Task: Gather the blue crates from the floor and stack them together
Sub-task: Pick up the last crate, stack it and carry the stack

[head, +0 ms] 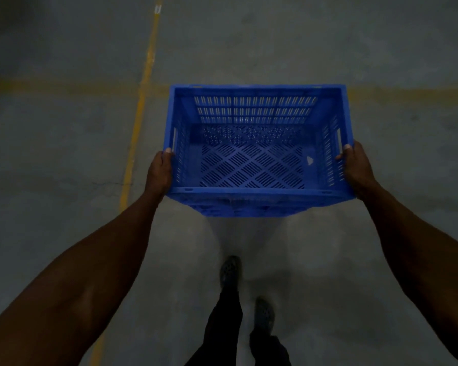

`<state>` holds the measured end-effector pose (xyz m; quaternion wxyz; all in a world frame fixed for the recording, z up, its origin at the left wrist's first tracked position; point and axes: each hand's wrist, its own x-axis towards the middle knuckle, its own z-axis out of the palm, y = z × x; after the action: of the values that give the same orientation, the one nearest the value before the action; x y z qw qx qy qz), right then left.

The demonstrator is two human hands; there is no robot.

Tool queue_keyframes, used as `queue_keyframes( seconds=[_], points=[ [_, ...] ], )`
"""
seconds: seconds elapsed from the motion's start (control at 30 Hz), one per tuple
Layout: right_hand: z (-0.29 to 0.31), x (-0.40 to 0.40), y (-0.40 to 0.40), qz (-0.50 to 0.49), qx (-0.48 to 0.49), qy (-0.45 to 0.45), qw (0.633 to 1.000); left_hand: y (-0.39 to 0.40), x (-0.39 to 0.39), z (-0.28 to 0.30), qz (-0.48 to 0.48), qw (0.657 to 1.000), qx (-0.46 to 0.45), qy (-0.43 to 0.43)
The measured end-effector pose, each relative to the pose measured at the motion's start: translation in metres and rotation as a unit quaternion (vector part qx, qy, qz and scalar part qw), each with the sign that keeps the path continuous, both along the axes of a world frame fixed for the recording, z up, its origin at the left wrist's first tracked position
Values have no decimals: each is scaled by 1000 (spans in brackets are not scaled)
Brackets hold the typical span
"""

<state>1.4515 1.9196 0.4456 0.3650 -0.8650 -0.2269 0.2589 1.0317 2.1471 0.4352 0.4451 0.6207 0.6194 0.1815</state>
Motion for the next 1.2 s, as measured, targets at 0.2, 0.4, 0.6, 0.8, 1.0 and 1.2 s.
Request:
queue_keyframes(
  seconds=[0.2,0.4,0.6,0.8,1.0,1.2],
  points=[
    [-2,-8,2,-2,-8,6,1000,6,-9,1,-4,1000,-14,-7],
    [4,2,1,-4,-9,3,1000,2,2,-1,0,1000,-22,-20],
    [6,-12,6,-2,-9,3,1000,10,-13,-5,14,999,-41,-26],
    [14,-6,2,3,2,-5,1000,6,-3,-2,3,1000,-22,-7],
    [3,1,7,15,-17,-37,999,15,-6,-7,12,1000,-17,9],
    [-8,6,-1,36,-35,-70,996,16,-7,-13,8,1000,3,3]
  ],
)
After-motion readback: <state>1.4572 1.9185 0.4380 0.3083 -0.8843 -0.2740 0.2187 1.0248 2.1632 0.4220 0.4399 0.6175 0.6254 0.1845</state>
